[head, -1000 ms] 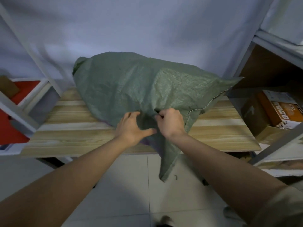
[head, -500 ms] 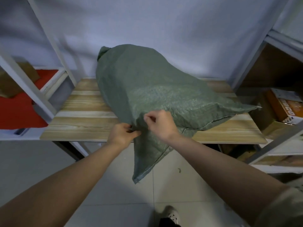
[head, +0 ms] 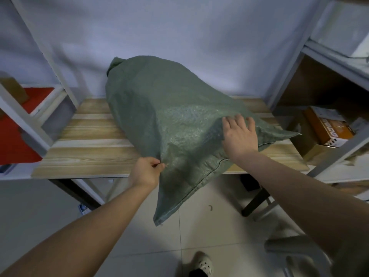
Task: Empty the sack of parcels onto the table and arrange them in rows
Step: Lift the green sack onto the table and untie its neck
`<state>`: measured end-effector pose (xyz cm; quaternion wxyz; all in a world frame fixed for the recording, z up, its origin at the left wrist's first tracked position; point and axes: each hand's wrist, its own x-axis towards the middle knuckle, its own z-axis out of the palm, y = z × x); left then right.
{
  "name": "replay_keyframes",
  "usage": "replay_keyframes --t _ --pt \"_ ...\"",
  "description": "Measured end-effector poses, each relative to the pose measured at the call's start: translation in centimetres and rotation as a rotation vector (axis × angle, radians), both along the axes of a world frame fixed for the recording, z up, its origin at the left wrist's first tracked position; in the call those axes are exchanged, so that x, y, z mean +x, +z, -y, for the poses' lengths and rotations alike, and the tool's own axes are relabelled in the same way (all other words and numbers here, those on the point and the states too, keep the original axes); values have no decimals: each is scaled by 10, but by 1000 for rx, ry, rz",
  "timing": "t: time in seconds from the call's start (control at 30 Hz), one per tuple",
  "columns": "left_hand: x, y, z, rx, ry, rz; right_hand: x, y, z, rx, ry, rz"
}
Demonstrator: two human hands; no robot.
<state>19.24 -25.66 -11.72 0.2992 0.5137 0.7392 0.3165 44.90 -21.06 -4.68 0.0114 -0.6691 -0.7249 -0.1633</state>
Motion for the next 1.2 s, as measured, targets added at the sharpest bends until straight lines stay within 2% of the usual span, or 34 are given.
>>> replay_keyframes --t 0.13,0.33,0.43,0.57,0.67,0.8,1.1,1.2 --pt "-4 18 -8 98 26 -107 7 4 -13 -48 -2 134" --pt "-16 68 -33 230 95 -211 10 28 -33 -79 113 165" --pt "-25 101 -56 283 139 -293 6 54 -46 -85 113 58" --pt "-28 162 -90 359 149 -389 10 98 -76 46 50 -138" --pt "-26 209 -121 386 174 -451 15 130 -107 172 88 -136" --pt "-19 258 -156 420 245 -442 19 167 -141 287 116 -157" --pt "5 326 -206 562 391 -338 25 235 -195 401 139 -395" --pt "10 353 -223 576 406 -382 22 257 -211 444 132 -491"
